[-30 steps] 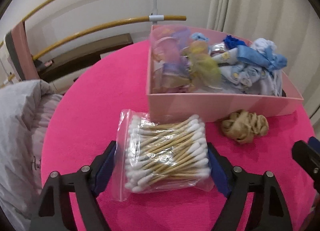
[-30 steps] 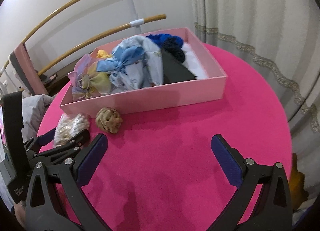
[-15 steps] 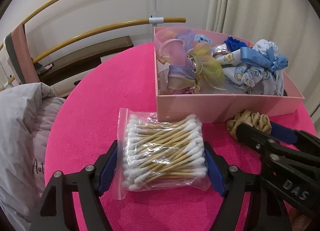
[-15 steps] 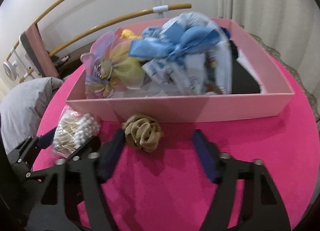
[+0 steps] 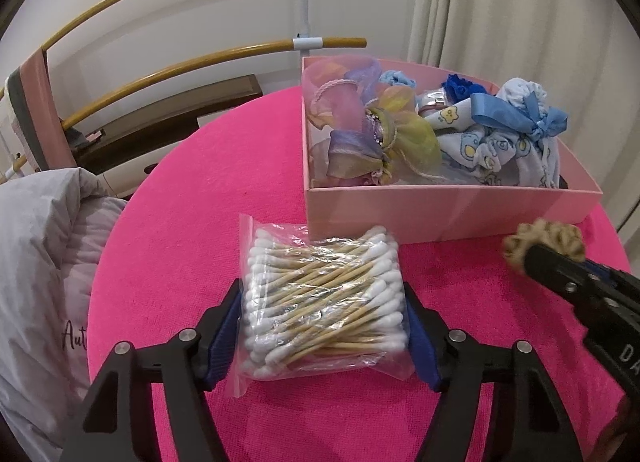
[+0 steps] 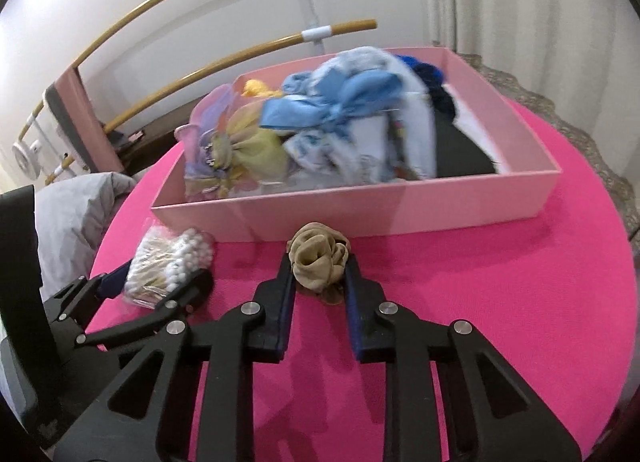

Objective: Organize soft objects
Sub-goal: 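Lift the swab bag and scrunchie and carry both over the pink box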

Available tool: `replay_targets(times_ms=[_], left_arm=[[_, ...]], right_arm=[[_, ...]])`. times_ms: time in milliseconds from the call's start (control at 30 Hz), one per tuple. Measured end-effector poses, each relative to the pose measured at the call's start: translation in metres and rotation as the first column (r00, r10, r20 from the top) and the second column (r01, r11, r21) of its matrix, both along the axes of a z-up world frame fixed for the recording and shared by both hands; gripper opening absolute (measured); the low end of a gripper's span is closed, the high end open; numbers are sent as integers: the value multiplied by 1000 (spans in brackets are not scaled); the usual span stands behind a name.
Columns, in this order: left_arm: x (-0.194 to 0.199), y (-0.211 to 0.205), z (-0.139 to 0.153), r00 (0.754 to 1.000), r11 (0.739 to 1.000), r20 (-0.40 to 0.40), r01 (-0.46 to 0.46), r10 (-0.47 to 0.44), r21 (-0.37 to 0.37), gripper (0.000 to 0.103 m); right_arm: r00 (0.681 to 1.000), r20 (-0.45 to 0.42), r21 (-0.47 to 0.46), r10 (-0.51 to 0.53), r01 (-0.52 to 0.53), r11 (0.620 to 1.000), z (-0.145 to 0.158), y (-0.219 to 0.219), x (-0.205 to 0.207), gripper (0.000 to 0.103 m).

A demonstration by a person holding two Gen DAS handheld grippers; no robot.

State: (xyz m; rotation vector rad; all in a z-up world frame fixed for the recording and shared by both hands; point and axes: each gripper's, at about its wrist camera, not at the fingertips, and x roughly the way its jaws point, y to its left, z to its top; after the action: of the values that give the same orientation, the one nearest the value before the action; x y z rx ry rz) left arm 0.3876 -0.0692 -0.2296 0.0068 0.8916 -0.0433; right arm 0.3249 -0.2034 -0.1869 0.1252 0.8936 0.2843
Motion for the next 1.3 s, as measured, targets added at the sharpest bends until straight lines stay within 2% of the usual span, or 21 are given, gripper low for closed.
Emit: replay_targets(times_ms=[467, 967, 1300], left_arm=[[-28, 1, 13, 1000, 1000, 10, 9, -9, 15, 67], [-66, 1, 63, 995, 1000, 94, 29, -30, 11, 67], [-72, 1, 97, 989, 999, 143, 45, -45, 5, 67]], right_arm=[[999, 12, 10, -34, 34, 999, 10, -27, -26, 21], [997, 67, 4, -35, 35, 999, 37, -33, -44, 21], [993, 119, -1, -30, 30, 1000, 63, -34, -46, 21]])
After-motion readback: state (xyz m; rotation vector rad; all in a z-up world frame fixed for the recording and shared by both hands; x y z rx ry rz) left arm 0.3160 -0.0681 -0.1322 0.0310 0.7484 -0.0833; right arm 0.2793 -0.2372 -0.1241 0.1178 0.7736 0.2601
